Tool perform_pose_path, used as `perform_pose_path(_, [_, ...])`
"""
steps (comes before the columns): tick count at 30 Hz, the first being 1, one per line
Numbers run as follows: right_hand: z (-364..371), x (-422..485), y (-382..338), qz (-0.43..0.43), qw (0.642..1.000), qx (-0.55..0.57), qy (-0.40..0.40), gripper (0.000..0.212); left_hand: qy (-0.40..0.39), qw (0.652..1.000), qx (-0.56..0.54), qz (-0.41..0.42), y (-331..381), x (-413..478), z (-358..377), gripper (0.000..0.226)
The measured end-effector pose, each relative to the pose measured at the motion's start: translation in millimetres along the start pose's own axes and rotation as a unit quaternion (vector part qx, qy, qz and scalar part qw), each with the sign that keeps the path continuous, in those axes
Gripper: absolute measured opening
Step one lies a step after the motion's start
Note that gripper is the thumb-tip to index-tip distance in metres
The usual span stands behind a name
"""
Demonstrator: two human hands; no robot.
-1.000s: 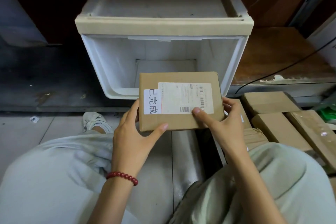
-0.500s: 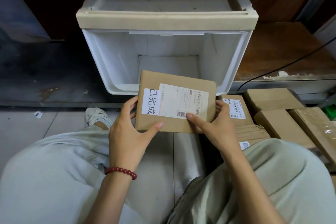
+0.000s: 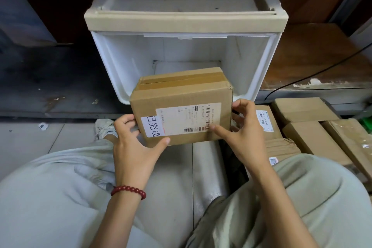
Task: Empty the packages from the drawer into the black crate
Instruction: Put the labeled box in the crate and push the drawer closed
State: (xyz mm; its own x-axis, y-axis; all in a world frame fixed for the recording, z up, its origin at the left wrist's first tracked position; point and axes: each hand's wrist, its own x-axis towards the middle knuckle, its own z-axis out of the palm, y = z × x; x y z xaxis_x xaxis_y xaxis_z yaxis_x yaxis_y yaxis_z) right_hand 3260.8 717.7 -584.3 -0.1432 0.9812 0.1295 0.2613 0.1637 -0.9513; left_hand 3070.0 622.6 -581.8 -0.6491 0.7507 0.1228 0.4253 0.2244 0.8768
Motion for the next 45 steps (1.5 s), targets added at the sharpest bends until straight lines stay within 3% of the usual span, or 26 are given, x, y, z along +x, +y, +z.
perform_pose_path(7, [3.8,-4.6,-21.5,0.026,0.991,0.135,0.000,0.034,0.001,0.991,-0.117,-0.071,8.9,0.1,-4.1,0.078])
perform_pose_path(12, [-2.4,-3.6,-25.5,0.059,0.987,0.148,-0.012,0.059,0.005,0.978,-0.193,-0.078,21.3,-3.9,-0.8,0.087])
perform_pose_path(20, [1.8,-7.1,-21.5,0.120,0.984,0.125,0.036,0.053,0.005,0.973,-0.222,-0.070,22.8,-2.3,-2.9,0.069])
perform_pose_path(23, [-3.6,-4.8,-23.2,0.089,0.984,0.150,0.039,0.033,-0.007,0.969,-0.232,-0.080,22.4,-0.7,-5.6,0.062])
perform_pose_path(26, [-6.4,-3.7,-25.0,0.072,0.983,0.170,0.019,0.041,-0.023,0.970,-0.230,-0.078,21.8,-1.2,-8.6,0.055])
perform_pose_path(30, [-2.7,-4.9,-22.8,0.084,0.983,0.163,0.032,0.041,-0.027,0.979,-0.194,-0.059,21.8,-1.1,-9.6,0.062])
perform_pose_path(35, [-3.4,-4.4,-23.7,0.097,0.984,0.152,0.007,0.019,-0.038,0.979,-0.189,-0.058,21.5,2.4,-12.0,0.066])
perform_pose_path(40, [-5.5,-7.4,-29.9,0.081,0.984,0.160,-0.012,0.033,-0.026,0.976,-0.202,-0.079,23.9,-4.2,-8.6,0.059])
perform_pose_path(45, [-5.0,-6.5,-26.0,0.079,0.988,0.130,0.008,0.021,-0.035,0.973,-0.220,-0.058,23.9,0.3,-9.0,0.059])
